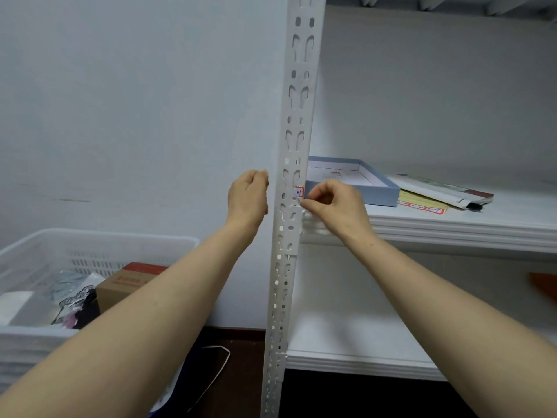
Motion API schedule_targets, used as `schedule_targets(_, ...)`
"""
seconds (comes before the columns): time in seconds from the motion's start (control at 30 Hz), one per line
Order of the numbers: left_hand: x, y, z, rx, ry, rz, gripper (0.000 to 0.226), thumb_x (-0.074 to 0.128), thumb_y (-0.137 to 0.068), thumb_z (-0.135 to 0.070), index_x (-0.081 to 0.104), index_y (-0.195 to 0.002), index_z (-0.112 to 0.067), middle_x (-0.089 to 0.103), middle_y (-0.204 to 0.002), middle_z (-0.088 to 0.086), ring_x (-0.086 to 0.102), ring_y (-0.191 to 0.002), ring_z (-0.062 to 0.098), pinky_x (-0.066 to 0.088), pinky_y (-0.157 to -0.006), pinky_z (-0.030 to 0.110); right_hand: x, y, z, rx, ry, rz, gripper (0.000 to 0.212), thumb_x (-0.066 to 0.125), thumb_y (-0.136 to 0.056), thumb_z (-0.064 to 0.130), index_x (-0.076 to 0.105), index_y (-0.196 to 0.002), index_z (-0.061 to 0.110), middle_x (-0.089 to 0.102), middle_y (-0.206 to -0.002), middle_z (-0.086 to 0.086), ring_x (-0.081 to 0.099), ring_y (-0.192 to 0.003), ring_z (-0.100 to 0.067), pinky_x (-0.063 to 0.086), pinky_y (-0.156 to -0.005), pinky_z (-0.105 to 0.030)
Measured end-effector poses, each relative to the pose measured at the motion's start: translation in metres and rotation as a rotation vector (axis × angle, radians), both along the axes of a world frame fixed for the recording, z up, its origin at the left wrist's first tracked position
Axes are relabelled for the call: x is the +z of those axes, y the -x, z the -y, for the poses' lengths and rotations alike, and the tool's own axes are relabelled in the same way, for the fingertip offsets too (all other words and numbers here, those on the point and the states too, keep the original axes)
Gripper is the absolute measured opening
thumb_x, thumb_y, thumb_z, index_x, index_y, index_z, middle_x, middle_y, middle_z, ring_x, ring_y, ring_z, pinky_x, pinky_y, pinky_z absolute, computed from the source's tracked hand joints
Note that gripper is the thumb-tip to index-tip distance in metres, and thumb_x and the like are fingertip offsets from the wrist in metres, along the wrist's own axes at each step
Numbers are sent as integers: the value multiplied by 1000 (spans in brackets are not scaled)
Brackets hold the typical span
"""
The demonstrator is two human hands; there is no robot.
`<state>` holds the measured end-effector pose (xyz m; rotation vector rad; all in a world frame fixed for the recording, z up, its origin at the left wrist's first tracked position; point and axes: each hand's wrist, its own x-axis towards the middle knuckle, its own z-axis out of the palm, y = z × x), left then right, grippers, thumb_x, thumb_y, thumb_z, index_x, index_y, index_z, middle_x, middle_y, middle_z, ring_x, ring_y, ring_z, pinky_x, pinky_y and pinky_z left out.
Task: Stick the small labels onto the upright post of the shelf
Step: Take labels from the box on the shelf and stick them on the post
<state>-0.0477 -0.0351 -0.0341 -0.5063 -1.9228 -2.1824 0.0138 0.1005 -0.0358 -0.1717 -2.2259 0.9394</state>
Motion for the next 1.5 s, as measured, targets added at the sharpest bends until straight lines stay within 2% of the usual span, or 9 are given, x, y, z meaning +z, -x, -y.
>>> schedule_targets(0.1,-6,5,1,16,1,-20,35,45,-95,-25,35,-63,-15,33,-64,3,28,-55,17,29,-59,34,-7,6,1,-43,-165,-43,12,72,-78,26,61,-73,25,66,-86,2,61,-81,-17,51,-76,-37)
schedule_targets(0.17,-9,6,0,15,16,-49,35,47,-96,-30,41,-67,-11,33,-68,9,28,-62,21,29,-62,35,-11,8,-1,-86,-285,-73,8,71,-80,28,67,-81,20,65,-93,1,61,-85,-19,47,-77,-33)
schedule_targets(0.27,-12,5,-3,1,10,-64,38,51,-95,-36,48,-68,-8,35,-70,10,27,-65,24,27,-63,35,-13,11,-1,-155,-529,-210,13,72,-76,27,72,-79,14,66,-89,-2,62,-83,-24,34,-76,-27)
schedule_targets(0.33,-13,4,-4,-9,-9,-48,43,54,-93,-37,48,-63,-7,35,-64,11,28,-61,23,28,-63,34,-15,14,0,-206,-643,-312,15,72,-69,28,70,-72,14,65,-84,-3,62,-77,-26,34,-73,-28)
schedule_targets(0.47,-13,2,-5,-30,-45,-15,52,60,-92,-37,45,-46,-16,37,-37,-11,32,-44,11,31,-55,29,-18,18,-1,-250,-711,-384,15,73,-65,27,69,-68,12,65,-87,-4,61,-78,-26,38,-72,-31)
schedule_targets(0.73,-11,1,-3,-2,-77,8,59,62,-87,-47,41,-40,-18,35,-43,-5,30,-47,16,30,-55,30,-15,21,-1,-268,-825,-454,15,70,-69,22,65,-61,11,67,-95,-7,58,-85,-26,33,-75,-31)
schedule_targets(1.07,-13,1,-3,-5,-44,1,55,55,-91,-49,41,-48,-16,36,-48,-3,31,-50,19,28,-53,30,-21,25,3,-282,-683,-396,17,69,-72,22,65,-59,11,62,-115,-8,45,-104,-22,33,-80,-33)
schedule_targets(1.27,-13,3,-3,-6,-48,8,56,54,-91,-49,41,-47,-16,35,-40,-11,31,-47,17,29,-53,30,-22,29,1,-298,-613,-380,15,67,-69,22,62,-59,13,59,-118,-9,36,-112,-21,23,-86,-33)
schedule_targets(1.5,-13,-1,-5,-57,-49,9,52,53,-93,-45,46,-50,-17,34,-42,-9,30,-48,15,31,-57,31,-23,21,-4,-276,-460,-340,16,61,-76,27,63,-69,14,56,-118,-7,46,-110,-26,18,-79,-27)
